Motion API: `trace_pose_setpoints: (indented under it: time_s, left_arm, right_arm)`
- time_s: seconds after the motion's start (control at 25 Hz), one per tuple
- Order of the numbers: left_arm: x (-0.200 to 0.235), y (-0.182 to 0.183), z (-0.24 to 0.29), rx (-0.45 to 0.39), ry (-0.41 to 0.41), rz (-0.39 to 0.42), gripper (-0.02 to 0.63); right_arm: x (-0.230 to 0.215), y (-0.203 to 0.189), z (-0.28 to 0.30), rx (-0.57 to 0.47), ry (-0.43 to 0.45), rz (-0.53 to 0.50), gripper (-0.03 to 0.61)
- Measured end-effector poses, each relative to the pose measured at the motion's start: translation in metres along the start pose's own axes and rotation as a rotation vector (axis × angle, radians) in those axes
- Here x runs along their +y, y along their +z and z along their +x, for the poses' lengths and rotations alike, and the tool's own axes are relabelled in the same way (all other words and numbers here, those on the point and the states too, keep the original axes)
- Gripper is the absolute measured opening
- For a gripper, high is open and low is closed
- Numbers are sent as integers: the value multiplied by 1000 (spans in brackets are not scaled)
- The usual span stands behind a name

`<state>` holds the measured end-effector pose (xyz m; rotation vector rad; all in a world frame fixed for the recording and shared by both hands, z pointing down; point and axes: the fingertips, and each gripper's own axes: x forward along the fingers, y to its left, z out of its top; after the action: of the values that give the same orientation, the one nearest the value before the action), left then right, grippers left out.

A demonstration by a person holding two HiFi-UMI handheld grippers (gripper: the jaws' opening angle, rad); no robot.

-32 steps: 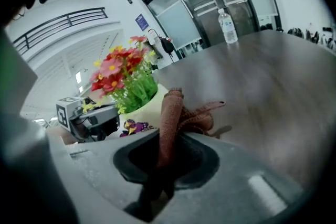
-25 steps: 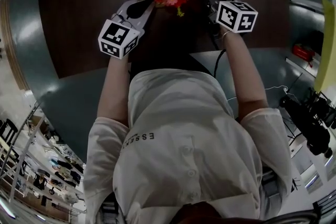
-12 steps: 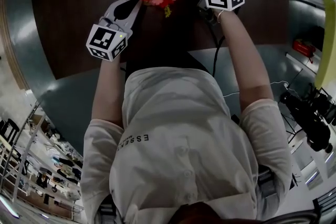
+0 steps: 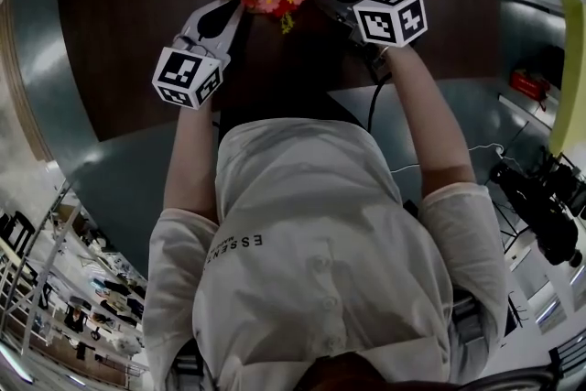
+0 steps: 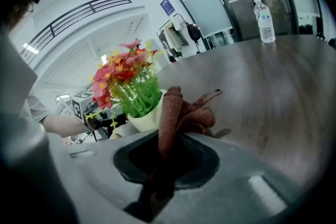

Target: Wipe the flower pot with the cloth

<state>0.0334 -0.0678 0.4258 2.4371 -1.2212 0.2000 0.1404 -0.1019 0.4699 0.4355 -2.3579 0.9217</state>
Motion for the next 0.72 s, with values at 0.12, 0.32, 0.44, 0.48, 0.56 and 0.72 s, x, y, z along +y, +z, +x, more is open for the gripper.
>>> trace_pose_setpoints:
  time_s: [0.12,0.32,0.44,0.48,0.56,0.72]
  left_arm:
    - [0,1,1,11,-6,2,15]
    - [-1,-2,4,6,-5,-8,15]
    - [0,-3,3,-8,3,-23,15]
    - [0,-3,2,-12,2,-31,15]
    - [0,-1,2,-19,-8,-48,15]
    - [-2,1,1,28,-33,-93,15]
  right_arm:
    - [-22,24,-5,-52,-76,-3,51]
    - [-23,44,16,-37,-42,-19,51]
    - [-20,41,25,-16,-19,18,51]
    - [-19,40,24,-14,-7,30,51]
    - [-17,38,21,-1,17,42,51]
    - [-11,28,13,64,47,10,51]
